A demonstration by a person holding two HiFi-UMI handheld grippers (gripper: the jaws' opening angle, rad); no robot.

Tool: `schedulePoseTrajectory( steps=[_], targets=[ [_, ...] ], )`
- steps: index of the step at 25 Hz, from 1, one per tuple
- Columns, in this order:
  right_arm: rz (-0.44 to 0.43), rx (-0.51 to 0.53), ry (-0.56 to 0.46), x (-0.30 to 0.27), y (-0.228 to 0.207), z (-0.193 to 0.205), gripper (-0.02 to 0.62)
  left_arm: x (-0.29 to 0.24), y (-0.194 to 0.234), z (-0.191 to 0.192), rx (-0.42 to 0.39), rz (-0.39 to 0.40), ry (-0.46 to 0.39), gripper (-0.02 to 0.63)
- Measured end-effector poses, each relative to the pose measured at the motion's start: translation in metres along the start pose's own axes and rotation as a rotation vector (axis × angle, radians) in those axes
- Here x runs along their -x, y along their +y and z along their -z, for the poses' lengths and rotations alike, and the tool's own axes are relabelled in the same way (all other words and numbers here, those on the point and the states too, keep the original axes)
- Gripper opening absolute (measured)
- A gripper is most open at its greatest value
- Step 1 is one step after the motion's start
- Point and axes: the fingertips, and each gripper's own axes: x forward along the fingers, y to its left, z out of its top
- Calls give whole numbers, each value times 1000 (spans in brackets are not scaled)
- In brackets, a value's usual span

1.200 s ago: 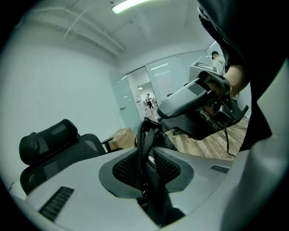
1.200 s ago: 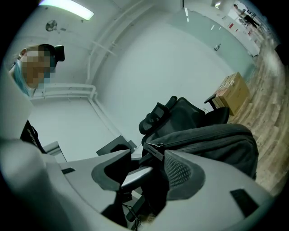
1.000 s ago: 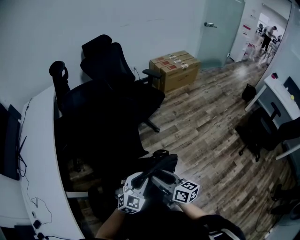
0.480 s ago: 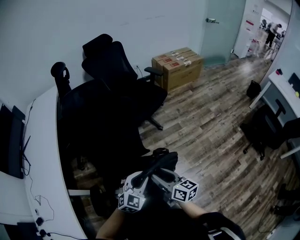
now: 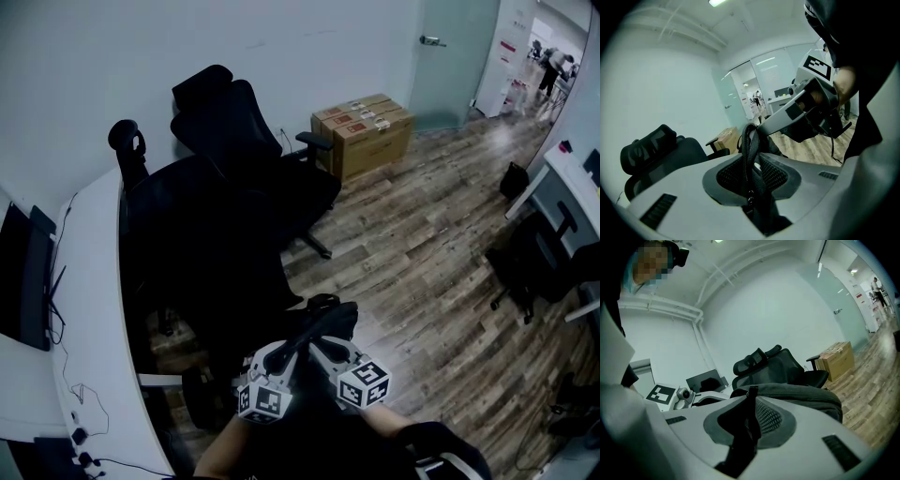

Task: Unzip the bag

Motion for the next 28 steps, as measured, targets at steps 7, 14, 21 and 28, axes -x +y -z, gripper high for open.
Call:
schedulePoseTrajectory(
  steps=[7, 14, 21, 28],
  targets=[
    [6, 31, -24, 8, 1, -8, 58, 3, 7, 0, 41, -14, -4, 112],
    [8, -68, -88, 14, -5, -17, 55, 3, 11, -1, 75, -17, -8, 110],
    [-36, -251, -149, 17, -4, -24, 55, 6, 11, -1, 103, -20, -17, 109],
    [-48, -307, -171, 18, -7, -38, 54, 14, 14, 5, 150, -28, -8, 106]
  ],
)
